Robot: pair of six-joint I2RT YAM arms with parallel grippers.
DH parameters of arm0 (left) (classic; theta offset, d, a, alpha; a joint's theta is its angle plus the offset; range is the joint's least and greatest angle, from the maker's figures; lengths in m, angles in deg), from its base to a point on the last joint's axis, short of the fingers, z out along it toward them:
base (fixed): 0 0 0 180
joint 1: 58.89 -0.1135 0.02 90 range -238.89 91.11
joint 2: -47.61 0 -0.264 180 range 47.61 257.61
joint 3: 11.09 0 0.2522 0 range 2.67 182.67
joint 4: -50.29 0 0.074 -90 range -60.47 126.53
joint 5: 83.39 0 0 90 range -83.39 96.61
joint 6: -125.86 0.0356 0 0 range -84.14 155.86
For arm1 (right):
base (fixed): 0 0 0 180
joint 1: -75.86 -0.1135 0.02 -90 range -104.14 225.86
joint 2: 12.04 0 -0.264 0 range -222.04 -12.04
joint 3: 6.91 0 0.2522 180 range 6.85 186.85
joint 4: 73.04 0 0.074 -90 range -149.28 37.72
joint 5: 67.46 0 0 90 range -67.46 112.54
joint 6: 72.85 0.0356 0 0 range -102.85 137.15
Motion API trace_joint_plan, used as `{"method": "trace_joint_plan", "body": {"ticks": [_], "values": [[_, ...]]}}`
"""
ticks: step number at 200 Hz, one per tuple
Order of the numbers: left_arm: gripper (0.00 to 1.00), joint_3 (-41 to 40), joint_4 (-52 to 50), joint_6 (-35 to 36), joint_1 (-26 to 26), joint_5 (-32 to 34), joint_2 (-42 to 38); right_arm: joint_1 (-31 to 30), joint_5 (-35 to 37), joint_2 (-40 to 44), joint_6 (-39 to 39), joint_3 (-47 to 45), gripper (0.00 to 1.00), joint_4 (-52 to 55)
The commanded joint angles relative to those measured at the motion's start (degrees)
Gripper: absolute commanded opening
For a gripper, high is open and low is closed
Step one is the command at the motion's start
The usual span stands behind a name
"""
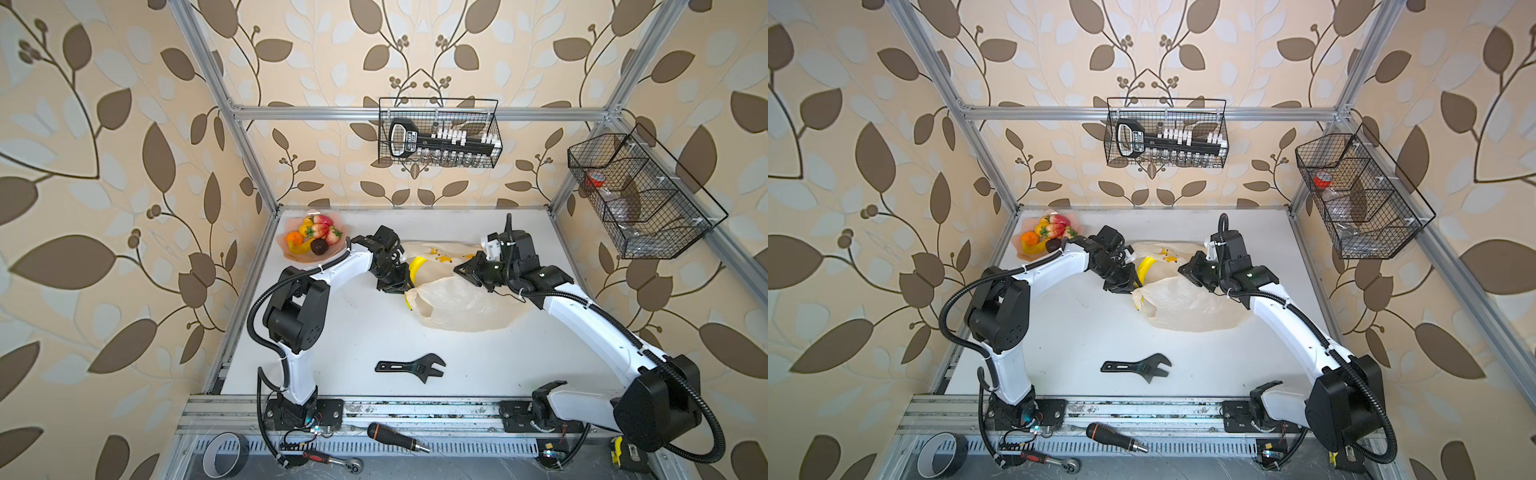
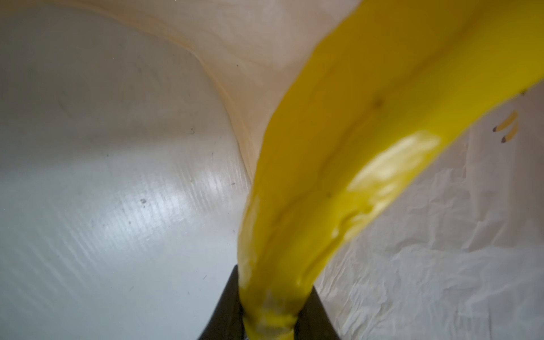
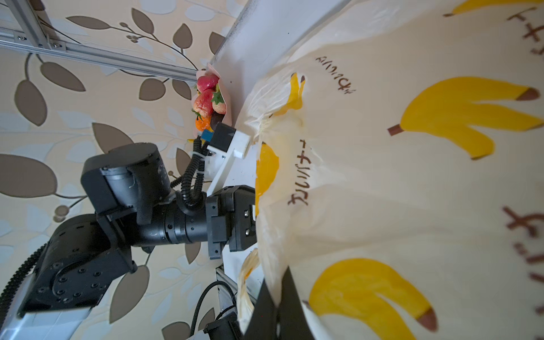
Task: Place the fruits into the plastic bag
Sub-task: Place the fruit in the plastic bag.
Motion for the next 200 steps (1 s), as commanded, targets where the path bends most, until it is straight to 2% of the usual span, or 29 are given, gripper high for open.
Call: {"method": "trace_joint_plan", "body": {"ticks": [1, 26, 78, 153, 167, 179, 200], "values": [[0.07, 5.4, -0.9, 1.0, 1.2, -3.9, 2.9, -1.0, -2.1, -0.8, 3.2, -1.1, 0.0, -3.9], [0.07, 10.9, -1.5, 0.0, 2.5, -5.6, 7.7, -2.6, -2.6, -2.3, 5.3, -1.1, 0.0, -7.9], [0.07, 16.2, 4.7, -7.6, 3.4, -10.4, 13.8, -6.1, -3.8, -5.8, 9.0, -1.7, 0.0, -16.5], [0.19, 8.7, 14.4, -14.7, 5.1, -12.9, 13.7, -6.1, -6.0, -8.0, 12.0, -5.0, 0.0, -26.3], [0.24, 8.3, 14.6, -15.2, 5.2, -12.7, 14.0, -6.0, -6.3, -8.2, 12.2, -5.2, 0.0, -26.7], [0.35, 8.2, 14.6, -15.5, 5.2, -12.5, 14.2, -5.8, -6.5, -8.4, 12.1, -5.3, 0.0, -26.7], [0.65, 7.6, 14.5, -15.5, 5.1, -11.2, 13.3, -5.3, -6.5, -8.2, 11.9, -5.5, 0.0, -26.1]]}}
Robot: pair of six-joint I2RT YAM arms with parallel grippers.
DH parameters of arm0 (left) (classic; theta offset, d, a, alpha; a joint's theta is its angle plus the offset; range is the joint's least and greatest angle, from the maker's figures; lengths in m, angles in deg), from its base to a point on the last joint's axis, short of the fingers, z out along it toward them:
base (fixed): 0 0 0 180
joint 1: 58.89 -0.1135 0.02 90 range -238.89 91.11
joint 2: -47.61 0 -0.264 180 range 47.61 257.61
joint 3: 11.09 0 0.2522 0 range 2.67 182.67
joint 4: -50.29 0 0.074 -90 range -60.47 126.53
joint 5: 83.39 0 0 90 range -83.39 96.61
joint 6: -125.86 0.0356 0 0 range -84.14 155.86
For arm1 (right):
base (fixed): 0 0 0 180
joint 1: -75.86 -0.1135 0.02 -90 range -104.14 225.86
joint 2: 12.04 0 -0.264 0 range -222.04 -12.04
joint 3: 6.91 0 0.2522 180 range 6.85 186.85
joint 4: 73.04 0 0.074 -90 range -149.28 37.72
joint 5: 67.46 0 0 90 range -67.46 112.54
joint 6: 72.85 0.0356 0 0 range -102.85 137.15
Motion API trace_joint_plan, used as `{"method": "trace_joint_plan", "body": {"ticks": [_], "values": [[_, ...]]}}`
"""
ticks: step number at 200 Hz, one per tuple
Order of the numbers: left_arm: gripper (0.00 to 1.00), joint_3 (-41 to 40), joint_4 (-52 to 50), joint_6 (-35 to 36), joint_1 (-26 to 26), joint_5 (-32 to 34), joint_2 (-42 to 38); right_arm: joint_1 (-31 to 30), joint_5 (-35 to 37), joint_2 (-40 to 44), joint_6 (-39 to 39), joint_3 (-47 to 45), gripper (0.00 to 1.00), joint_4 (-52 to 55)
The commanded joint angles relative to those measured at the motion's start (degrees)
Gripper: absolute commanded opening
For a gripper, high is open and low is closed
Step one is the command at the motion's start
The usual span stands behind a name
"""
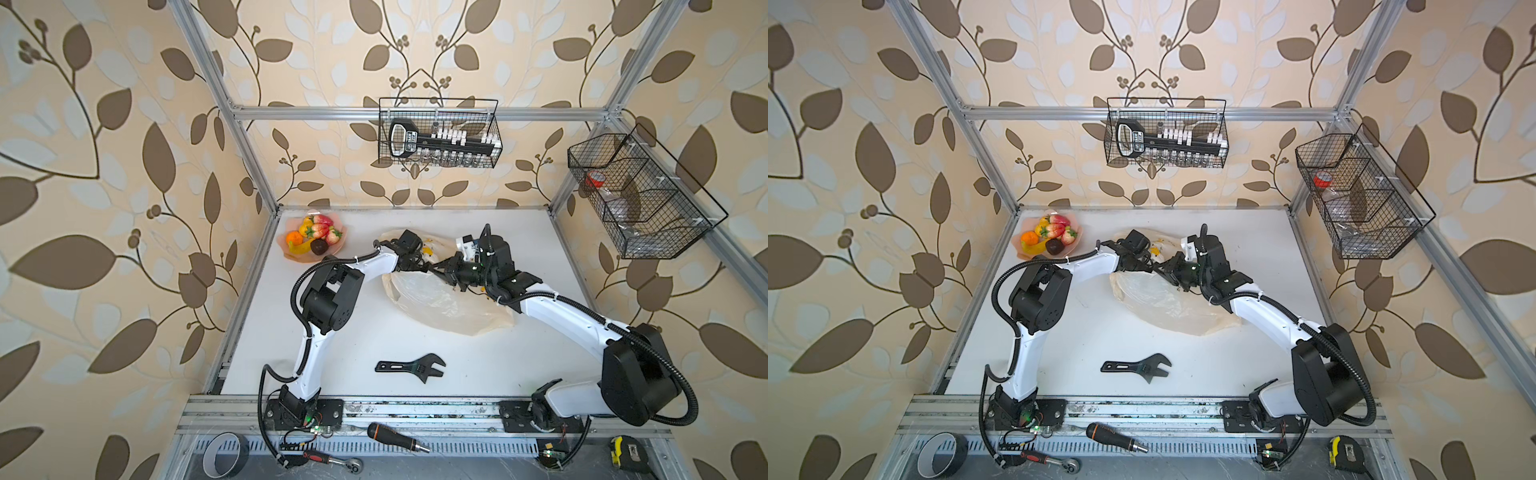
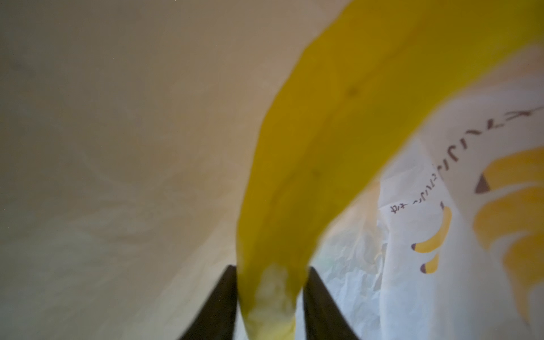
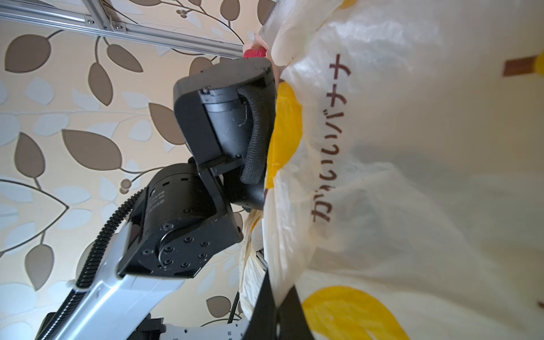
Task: Place the fruits into the plastic bag
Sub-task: Place the fruit in the plastic bag.
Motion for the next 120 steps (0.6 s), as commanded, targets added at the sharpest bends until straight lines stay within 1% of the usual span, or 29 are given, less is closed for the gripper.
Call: {"method": "trace_joint_plan", "body": {"ticks": [1, 9, 17, 42, 87, 120], "values": [[0.66, -0.6, 1.6, -0.7, 0.1, -0.6, -1.3, 0.6, -1.1, -0.4, 1.3, -0.8, 0.0, -1.6], [0.73, -1.0, 1.3, -0.7, -0.1, -0.2, -2.0, 0.8, -1.1, -0.4, 0.9, -0.8, 0.0, -0.6], [0.78, -1.5, 1.0, -0.5, -0.6, 0.1, -2.9, 1.1, -1.0, 0.0, 0.4, -0.9, 0.0, 0.7], [0.85, -4.0, -0.6, 0.1, -3.2, 1.2, -7.7, 2.5, -0.4, 1.6, -1.6, -1.0, 0.0, 5.3], [0.87, -4.9, -12.2, 6.1, -8.4, 3.8, -16.9, 5.3, 1.5, 4.5, -4.8, -0.9, 0.0, 12.9], [0.88, -2.8, -22.5, 11.4, -13.0, 9.6, -21.7, 5.8, 2.3, 5.0, -5.6, -0.3, 0.0, 14.7]]}}
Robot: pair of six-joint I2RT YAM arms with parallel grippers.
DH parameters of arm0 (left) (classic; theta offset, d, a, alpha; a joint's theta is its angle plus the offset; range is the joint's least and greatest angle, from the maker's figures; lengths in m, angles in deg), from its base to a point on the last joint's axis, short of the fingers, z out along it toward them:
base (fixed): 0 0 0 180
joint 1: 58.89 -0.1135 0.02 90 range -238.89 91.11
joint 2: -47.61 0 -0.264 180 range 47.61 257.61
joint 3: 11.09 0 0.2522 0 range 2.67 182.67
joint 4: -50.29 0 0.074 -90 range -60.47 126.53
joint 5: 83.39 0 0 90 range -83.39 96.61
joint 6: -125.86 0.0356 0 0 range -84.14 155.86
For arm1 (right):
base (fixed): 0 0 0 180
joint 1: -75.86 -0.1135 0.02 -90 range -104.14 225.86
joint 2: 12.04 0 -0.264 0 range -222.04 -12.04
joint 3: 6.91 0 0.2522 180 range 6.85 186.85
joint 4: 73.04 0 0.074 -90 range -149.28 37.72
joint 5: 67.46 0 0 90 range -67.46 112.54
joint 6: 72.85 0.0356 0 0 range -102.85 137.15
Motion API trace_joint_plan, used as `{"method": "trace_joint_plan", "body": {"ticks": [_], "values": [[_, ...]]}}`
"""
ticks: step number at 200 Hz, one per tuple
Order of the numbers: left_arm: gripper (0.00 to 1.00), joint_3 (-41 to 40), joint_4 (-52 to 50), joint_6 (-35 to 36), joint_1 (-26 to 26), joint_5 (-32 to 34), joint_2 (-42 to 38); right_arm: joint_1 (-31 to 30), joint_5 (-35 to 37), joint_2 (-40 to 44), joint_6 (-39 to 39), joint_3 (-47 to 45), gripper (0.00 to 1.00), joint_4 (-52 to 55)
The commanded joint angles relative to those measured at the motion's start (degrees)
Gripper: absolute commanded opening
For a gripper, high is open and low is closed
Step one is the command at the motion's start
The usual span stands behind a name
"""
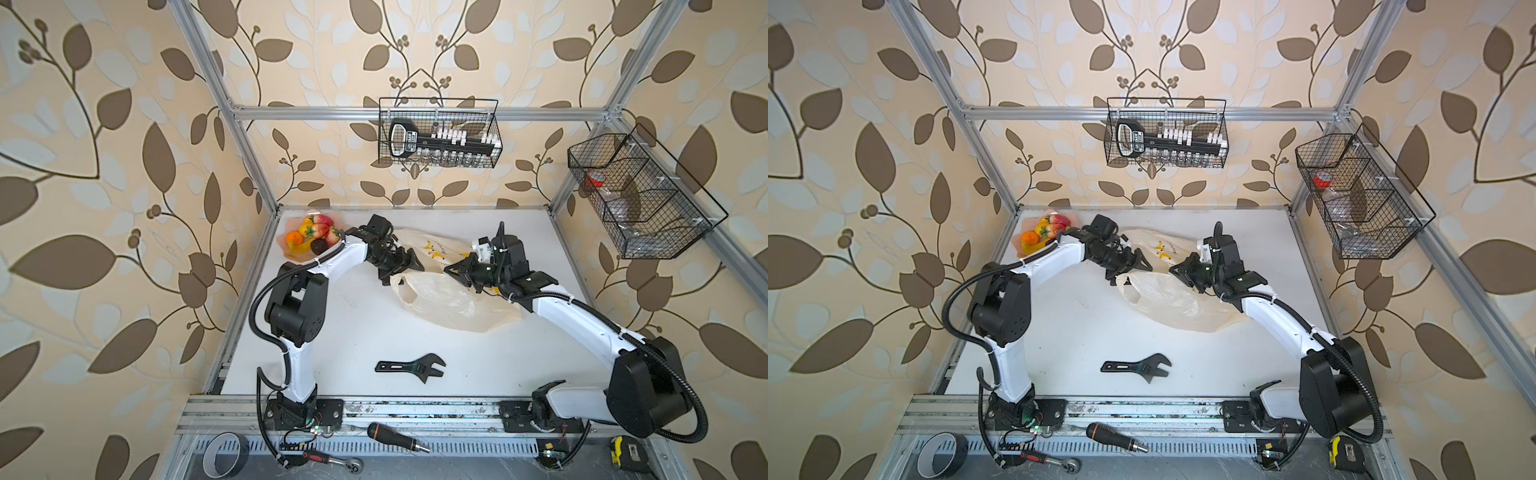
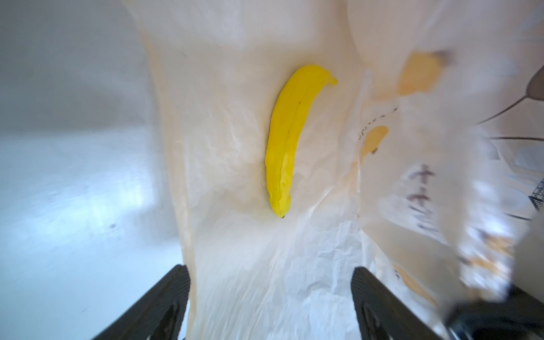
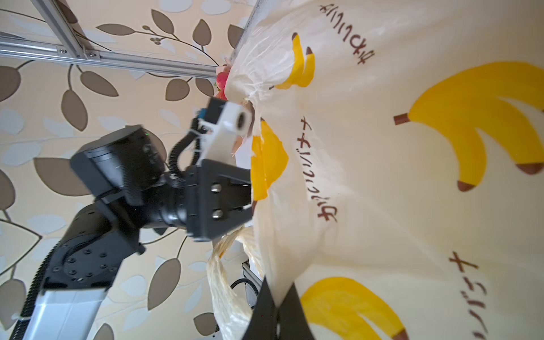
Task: Place the fruits into the plastic bag
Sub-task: Place the fruit in the plastic bag, then move the plate to the top-left of the table.
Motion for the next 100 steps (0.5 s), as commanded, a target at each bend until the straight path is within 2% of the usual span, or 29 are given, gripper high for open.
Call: {"method": "trace_joint_plan", "body": {"ticks": [1, 30, 53, 75, 100], "values": [[0.88, 2.6, -11.1, 6.4, -2.4, 4.9, -5.0, 0.2, 1.4, 0.8, -1.3, 0.2, 0.0, 3.7], [0.88, 7.9, -18.4, 10.2, -9.0, 14.5, -8.0, 0.2, 1.4, 0.2, -2.1, 1.6, 0.0, 4.7], [0.88, 15.5, -22.9, 13.6, -15.5, 23.9, -5.4, 0.2, 1.1, -0.2, -2.4, 2.2, 0.0, 4.6], [0.88, 22.8, -23.4, 13.7, -22.8, 25.5, -0.1, 0.2, 0.7, -0.7, -2.9, 2.7, 0.0, 4.8], [0.88, 32.9, -24.0, 11.3, -28.6, 22.2, 8.1, 0.1, 0.8, -0.8, -3.6, 3.1, 0.0, 5.5]]}}
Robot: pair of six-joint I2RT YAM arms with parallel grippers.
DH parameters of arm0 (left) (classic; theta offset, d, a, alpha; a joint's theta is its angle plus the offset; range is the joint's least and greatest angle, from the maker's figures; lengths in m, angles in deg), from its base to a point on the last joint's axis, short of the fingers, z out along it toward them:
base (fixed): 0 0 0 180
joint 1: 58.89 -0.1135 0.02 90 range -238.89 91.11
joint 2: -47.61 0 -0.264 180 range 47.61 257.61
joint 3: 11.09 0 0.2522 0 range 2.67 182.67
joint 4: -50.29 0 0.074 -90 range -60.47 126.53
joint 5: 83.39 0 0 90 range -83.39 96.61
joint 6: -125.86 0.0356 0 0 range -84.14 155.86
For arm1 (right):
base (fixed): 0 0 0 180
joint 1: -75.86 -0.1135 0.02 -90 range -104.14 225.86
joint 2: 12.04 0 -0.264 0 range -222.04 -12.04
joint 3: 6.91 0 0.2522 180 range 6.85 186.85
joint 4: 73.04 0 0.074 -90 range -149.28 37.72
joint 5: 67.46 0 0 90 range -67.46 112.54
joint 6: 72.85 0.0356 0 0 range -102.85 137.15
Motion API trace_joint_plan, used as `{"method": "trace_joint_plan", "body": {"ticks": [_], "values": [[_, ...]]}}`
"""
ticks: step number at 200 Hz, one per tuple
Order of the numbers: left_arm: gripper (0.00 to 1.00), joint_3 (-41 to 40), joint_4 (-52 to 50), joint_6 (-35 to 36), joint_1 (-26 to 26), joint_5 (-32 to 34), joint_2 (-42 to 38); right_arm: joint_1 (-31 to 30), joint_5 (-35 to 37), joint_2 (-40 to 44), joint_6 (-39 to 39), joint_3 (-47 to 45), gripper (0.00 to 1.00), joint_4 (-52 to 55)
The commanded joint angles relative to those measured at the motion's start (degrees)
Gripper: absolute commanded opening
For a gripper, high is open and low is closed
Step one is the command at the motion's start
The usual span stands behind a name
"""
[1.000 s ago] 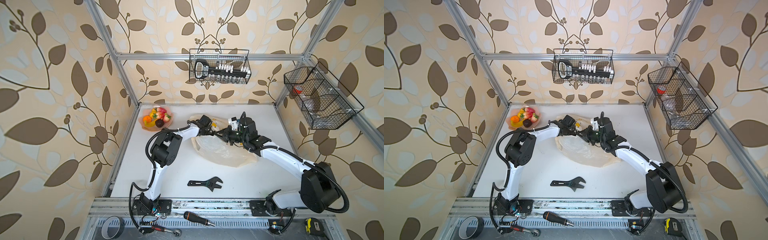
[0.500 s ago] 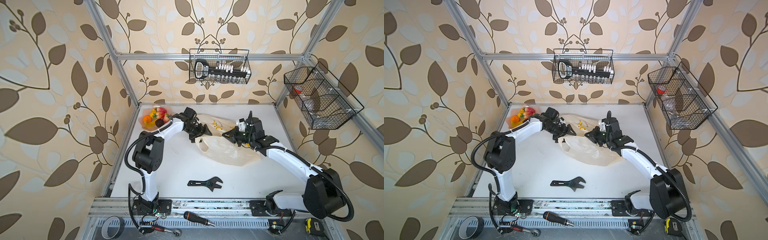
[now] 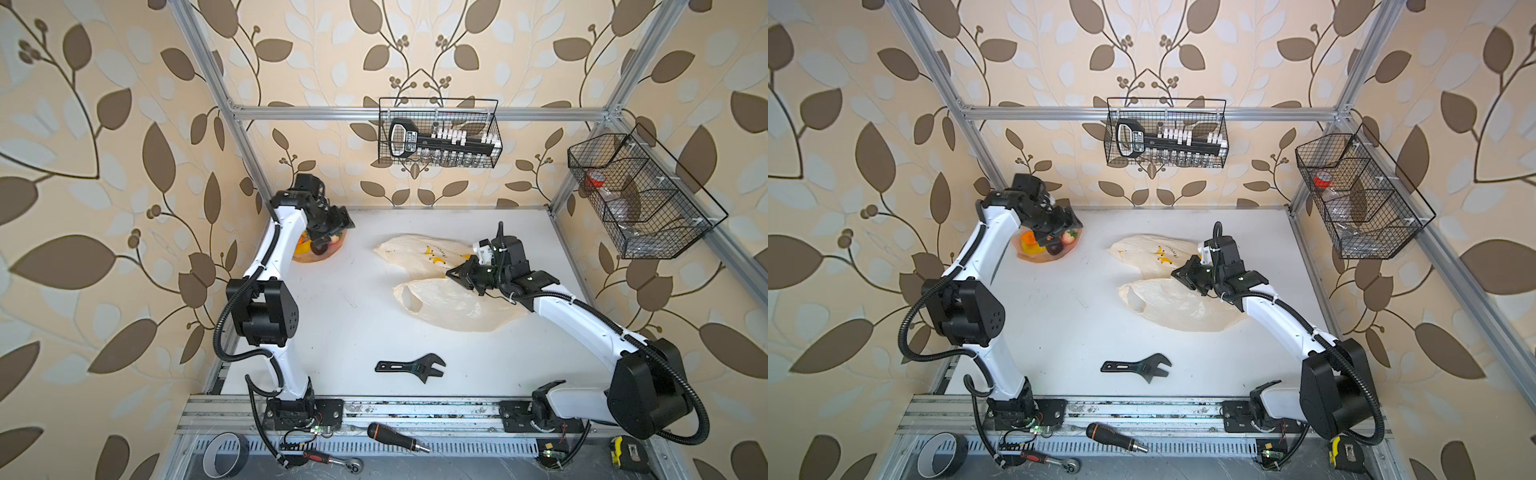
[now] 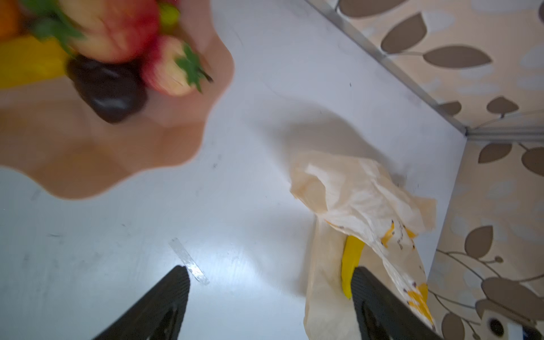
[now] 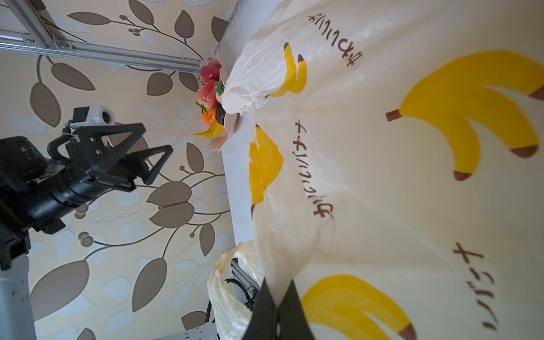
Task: Place the fruits into the plastic bag
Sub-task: Move the plate to the top-left of the table.
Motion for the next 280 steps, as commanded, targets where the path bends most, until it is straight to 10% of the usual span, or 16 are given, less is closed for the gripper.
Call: {"method": "trace_joint_plan", "body": {"ticks": [1, 280], "values": [[0.88, 8.0, -4.0, -0.1, -4.3, 1.3, 7.5, 0.0, 0.3, -0.7, -1.0, 2.1, 0.0, 1.5], [0.78, 12.7, 13.3, -13.6, -9.4, -1.3, 27.3, -1.9, 3.1, -1.5, -2.0, 4.4, 0.0, 4.4]]}}
